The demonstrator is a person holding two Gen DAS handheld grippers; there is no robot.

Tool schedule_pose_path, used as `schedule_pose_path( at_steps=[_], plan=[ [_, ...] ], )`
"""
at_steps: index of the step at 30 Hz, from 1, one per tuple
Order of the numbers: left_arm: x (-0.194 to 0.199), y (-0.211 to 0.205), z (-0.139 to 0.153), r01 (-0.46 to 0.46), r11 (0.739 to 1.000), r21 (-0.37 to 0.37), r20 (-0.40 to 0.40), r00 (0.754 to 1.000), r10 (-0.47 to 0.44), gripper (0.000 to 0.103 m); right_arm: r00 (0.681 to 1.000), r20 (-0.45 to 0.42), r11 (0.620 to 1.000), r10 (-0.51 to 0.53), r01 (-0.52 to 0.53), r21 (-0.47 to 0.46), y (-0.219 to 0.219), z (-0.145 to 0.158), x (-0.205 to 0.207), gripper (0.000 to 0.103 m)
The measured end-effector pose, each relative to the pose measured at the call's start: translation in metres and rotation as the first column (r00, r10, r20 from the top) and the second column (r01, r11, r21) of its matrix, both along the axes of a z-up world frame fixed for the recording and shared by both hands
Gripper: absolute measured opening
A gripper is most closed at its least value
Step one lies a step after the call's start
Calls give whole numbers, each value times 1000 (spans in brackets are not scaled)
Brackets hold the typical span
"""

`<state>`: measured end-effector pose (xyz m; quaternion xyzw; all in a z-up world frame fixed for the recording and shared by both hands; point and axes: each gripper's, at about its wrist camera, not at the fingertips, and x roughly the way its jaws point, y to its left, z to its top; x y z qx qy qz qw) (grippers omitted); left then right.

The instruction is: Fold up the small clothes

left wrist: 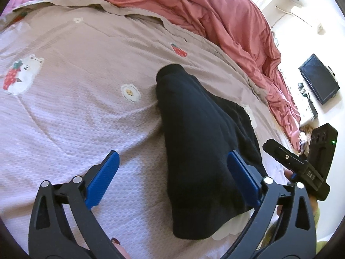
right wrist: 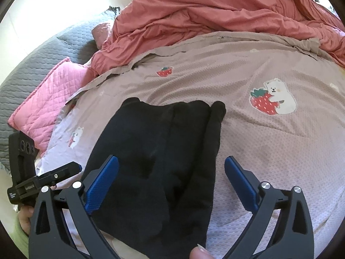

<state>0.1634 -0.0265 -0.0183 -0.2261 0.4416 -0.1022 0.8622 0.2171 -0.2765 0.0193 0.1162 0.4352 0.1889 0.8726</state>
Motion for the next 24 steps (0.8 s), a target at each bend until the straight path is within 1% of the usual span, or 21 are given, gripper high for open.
schedule_pose_path(
  at_steps=[12,18,24],
  plan=[
    [-23,14,22,-47,998,42,52,998,45,93,998,65,1000,-16,16,-12,2,21,-14,98],
    [-36,13,36,-56,995,85,86,995,49,93,995,98,1000,-15,16,-11,2,31,-27,98],
    [-53,11,47,-63,992,109,123,991,49,93,991,130,1000,-13,15,-17,2,40,-43,98]
  ],
)
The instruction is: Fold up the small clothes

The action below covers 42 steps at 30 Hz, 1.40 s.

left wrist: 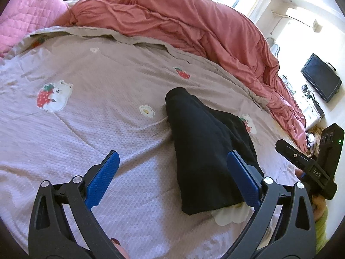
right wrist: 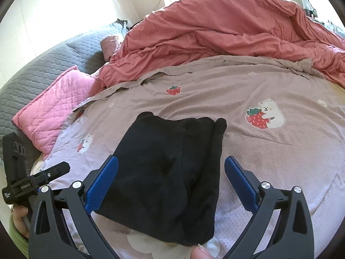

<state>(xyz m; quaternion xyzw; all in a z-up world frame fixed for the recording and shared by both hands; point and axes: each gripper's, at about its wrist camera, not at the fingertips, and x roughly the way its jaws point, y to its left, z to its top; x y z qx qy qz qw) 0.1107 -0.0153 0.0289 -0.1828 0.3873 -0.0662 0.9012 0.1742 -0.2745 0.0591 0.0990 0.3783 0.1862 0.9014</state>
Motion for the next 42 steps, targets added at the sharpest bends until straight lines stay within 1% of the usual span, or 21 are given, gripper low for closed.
schedule_pose_path(
  at_steps=[5,11,14,17,22,27,31,33,42],
  plan=[
    [-13,-4,7,-2,1000,25,30,1000,1,93,999,40,1000,-7,8,-14,-1,9,-15,98],
    [-32,-14,10,3,998,57,57,998,-6,93,986,163,997,-39,50,-62,-4,22,-49,98],
    [-42,-19,9,8,998,70,64,998,-13,93,981,188,995,-41,57,-79,-5,22,-63,98],
    [-52,-24,6,11,996,87,61,998,-17,93,982,182,994,-40,57,-91,-4,16,-77,98],
    [-68,-29,-6,8,994,112,36,999,-12,93,990,128,991,-65,78,-105,-4,-2,-96,98],
    [-81,-34,-23,10,991,137,-4,1000,-10,93,992,102,979,-78,96,-180,7,-23,-109,98],
    [-86,-39,-37,20,986,165,-30,999,-15,93,995,63,976,-78,89,-199,11,-37,-112,98],
    [-86,-39,-39,18,985,169,-38,999,-11,93,994,64,975,-85,96,-199,12,-40,-115,98],
    [-87,-36,-39,-6,985,171,-32,999,12,93,994,53,976,-100,109,-190,10,-44,-114,98]
  ],
)
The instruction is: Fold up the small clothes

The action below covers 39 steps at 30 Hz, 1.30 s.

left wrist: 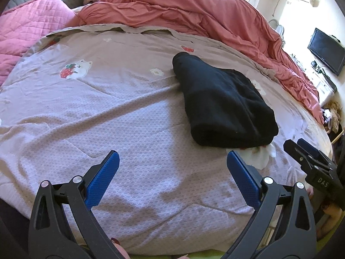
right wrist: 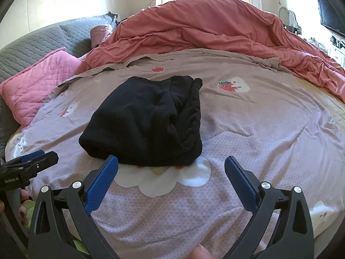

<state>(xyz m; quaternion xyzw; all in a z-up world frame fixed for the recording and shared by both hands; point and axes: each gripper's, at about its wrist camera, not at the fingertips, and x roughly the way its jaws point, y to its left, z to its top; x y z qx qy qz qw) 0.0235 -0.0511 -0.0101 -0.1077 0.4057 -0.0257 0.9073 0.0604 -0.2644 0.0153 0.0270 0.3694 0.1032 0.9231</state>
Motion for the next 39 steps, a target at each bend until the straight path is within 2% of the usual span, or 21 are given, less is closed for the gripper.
schedule_pose_path(
  at_steps=[39],
  plan=[
    [1,4,-3,-30,999,34,-23,999,31,93,1000,-10,1000,5,-5,-9,1,-1,2,98]
  ],
)
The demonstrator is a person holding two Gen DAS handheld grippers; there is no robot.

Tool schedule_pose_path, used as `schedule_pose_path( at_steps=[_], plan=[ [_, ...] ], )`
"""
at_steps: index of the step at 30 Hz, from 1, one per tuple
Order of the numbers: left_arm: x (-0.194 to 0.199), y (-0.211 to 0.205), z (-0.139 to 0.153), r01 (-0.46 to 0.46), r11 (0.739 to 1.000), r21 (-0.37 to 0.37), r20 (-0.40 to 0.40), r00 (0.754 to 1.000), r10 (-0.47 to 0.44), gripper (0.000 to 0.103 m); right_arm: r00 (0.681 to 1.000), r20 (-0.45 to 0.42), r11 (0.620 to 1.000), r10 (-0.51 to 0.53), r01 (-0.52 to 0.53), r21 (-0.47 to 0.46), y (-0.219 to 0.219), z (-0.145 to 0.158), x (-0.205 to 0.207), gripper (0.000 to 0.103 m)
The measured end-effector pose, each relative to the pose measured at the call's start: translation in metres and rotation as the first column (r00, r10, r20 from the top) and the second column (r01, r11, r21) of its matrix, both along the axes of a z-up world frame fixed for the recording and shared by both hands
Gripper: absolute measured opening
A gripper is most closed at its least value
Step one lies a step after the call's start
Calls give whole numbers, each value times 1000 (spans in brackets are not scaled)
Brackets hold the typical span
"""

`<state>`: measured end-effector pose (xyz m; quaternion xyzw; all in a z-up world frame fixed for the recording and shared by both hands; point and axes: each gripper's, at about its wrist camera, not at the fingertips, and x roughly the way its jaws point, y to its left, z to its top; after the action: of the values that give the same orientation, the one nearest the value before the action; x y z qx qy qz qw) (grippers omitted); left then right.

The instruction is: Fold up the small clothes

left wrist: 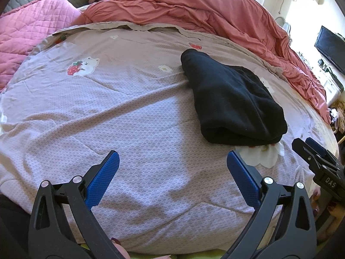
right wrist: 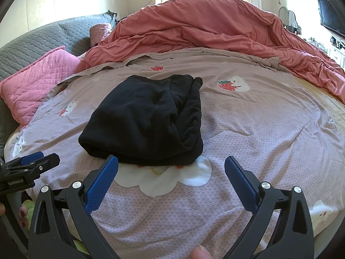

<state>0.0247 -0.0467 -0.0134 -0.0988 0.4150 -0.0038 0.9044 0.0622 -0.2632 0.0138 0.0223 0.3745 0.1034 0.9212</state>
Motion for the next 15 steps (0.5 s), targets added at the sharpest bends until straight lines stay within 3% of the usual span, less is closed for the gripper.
schedule_pose_path(
  at_steps=[15],
  plan=[
    [-1,4,2,-5,1000,-2,1,1000,5,93,1000,1,1000,2,-2,-2,1,0,-2,98]
  ],
)
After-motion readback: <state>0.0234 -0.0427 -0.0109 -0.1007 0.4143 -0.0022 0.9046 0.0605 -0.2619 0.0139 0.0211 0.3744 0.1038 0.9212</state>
